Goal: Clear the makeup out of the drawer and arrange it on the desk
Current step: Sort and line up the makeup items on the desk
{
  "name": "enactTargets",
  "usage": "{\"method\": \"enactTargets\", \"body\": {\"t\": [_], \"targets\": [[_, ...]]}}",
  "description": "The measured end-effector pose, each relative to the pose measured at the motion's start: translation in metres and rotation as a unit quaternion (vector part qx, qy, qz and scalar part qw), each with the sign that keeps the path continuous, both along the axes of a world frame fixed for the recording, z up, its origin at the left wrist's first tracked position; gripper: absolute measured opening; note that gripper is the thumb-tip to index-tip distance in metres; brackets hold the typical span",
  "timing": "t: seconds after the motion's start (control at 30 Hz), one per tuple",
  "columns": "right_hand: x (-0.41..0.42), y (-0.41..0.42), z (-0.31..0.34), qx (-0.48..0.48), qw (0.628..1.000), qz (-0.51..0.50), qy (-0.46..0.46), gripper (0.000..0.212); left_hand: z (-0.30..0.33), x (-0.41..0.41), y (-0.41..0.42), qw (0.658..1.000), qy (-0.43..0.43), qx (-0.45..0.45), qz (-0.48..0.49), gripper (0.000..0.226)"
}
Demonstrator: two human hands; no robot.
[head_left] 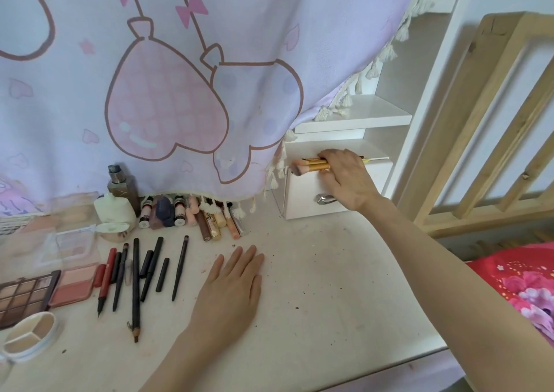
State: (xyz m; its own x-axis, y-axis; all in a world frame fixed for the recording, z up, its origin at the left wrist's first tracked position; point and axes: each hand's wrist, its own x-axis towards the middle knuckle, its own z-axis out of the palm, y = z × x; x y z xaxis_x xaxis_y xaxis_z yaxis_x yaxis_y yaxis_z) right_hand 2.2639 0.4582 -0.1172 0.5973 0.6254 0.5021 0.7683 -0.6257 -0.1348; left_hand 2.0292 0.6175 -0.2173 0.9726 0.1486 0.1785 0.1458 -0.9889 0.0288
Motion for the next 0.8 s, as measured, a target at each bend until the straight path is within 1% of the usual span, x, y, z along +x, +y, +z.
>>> {"method": "enactTargets", "body": {"t": [0.07,0.13,0.17,0.2,0.23,0.27,0.3,0.37,0.43,0.47,0.53,0.57,0.63,0.7,0.77,0.8], "targets": [[0.002,0.001,0.002,-0.016,1.000,-0.005,0.006,0.072,0.000,-0.001,0.000,1.000,0.015,-0.005,-0.004,0.045],[0.006,0.004,0.002,-0.028,0.999,-0.020,0.022,0.057,0.003,-0.002,-0.002,0.999,0.041,-0.017,-0.001,0.052],[0.008,0.006,0.003,-0.034,0.998,-0.028,0.038,0.049,0.002,-0.001,-0.001,0.999,0.044,-0.021,0.006,0.054],[0.011,0.008,0.005,-0.041,0.997,-0.036,0.054,0.045,0.002,-0.001,-0.001,0.999,0.036,-0.031,0.012,0.053],[0.012,0.010,0.008,-0.047,0.996,-0.044,0.069,0.044,0.005,-0.002,-0.001,0.998,0.031,-0.044,0.021,0.051],[0.014,0.012,0.010,-0.051,0.994,-0.053,0.080,0.045,0.006,-0.002,-0.001,0.998,0.036,-0.056,0.024,0.055],[0.015,0.014,0.012,-0.050,0.993,-0.063,0.084,0.045,0.006,-0.001,-0.003,0.998,0.027,-0.059,0.011,0.064],[0.016,0.017,0.013,-0.031,0.992,-0.090,0.080,0.043,0.002,0.000,-0.002,0.998,-0.004,-0.064,-0.002,0.081],[0.013,0.020,0.007,0.028,0.992,-0.110,0.047,0.041,0.004,0.000,-0.002,0.998,-0.008,-0.067,-0.003,0.086],[0.009,0.021,0.001,0.071,0.991,-0.109,0.009,0.039,0.006,0.000,-0.003,0.998,-0.012,-0.065,-0.006,0.087],[0.000,0.022,-0.010,0.160,0.981,-0.092,-0.064,0.036,0.006,0.000,-0.004,0.998,-0.015,-0.067,-0.007,0.086],[-0.003,0.022,-0.014,0.197,0.973,-0.088,-0.081,0.034,0.006,0.000,-0.005,0.997,-0.019,-0.071,-0.008,0.086],[-0.008,0.023,-0.018,0.215,0.969,-0.080,-0.087,0.032,0.005,0.001,-0.004,0.998,-0.007,-0.068,0.002,0.083],[-0.008,0.022,-0.018,0.185,0.976,-0.060,-0.097,0.036,0.005,0.000,-0.002,0.999,0.007,-0.038,0.006,0.070],[-0.005,0.020,-0.016,0.116,0.989,-0.043,-0.085,0.044,0.004,0.000,-0.002,1.000,0.006,-0.026,0.011,0.051],[-0.003,0.018,-0.013,0.078,0.994,-0.043,-0.069,0.049,0.003,-0.001,-0.001,1.000,0.003,-0.022,0.008,0.046]]}}
